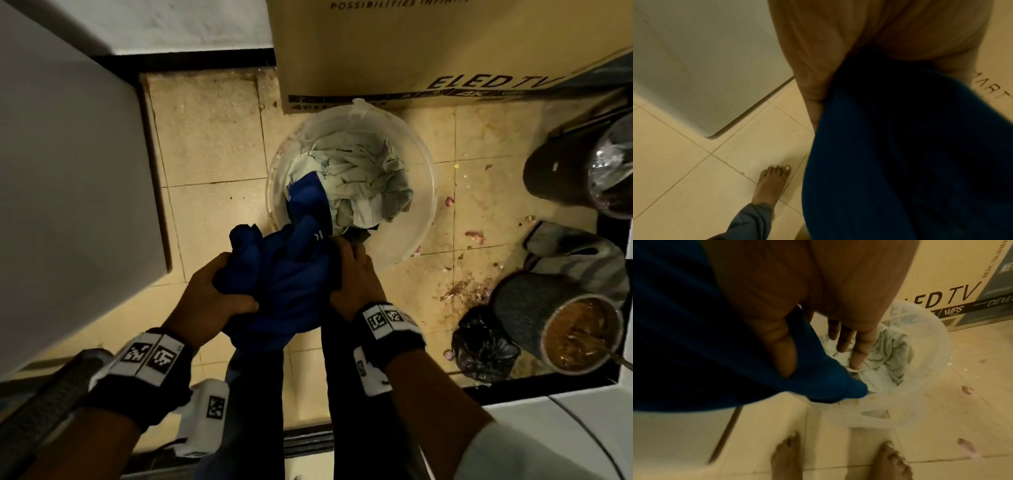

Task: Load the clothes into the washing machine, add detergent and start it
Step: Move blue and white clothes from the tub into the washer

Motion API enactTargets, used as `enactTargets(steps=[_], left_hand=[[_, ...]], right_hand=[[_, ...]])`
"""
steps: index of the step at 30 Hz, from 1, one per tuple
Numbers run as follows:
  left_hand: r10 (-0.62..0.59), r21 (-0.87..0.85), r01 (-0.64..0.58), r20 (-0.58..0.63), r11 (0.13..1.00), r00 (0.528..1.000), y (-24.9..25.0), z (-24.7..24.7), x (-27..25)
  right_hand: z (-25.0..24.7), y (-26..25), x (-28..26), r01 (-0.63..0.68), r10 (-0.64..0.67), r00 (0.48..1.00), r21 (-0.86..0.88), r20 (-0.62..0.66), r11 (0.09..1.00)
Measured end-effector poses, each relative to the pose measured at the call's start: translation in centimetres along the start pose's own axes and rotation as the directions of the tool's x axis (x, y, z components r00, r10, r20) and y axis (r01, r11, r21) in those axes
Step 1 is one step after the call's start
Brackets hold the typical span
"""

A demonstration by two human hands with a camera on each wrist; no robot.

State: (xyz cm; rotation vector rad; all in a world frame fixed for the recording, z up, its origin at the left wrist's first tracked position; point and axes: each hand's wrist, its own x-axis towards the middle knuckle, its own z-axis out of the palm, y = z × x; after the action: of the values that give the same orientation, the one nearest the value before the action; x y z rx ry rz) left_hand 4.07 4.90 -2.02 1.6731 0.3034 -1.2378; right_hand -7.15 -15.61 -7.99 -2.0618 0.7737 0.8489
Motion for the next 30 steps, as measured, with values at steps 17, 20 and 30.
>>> enactTargets(steps=[17,20,30], left_hand=[[0.073,-0.07,-0.08,-0.094,0.994,0.993,1.5,-4.1,-1.7],[0.053,-0.154,-0.107,-0.32,0.982,0.946,0.3,-3.9,1.0],[0.005,-0.244,-0.065,-0.238,0.968,0.971,1.1,1.5,2.0]], right_hand=[[-5.3,-1.0,6.2,-0.244,0.302,0.929,0.259,-0.214,0.934],[-7.9,-0.1,4.3,-0.145,0.389,0.831,0.52,-0.397,0.842],[-2.4,-8.0,-0.3,0.13,-0.084,0.991,0.585,-0.106,0.8]])
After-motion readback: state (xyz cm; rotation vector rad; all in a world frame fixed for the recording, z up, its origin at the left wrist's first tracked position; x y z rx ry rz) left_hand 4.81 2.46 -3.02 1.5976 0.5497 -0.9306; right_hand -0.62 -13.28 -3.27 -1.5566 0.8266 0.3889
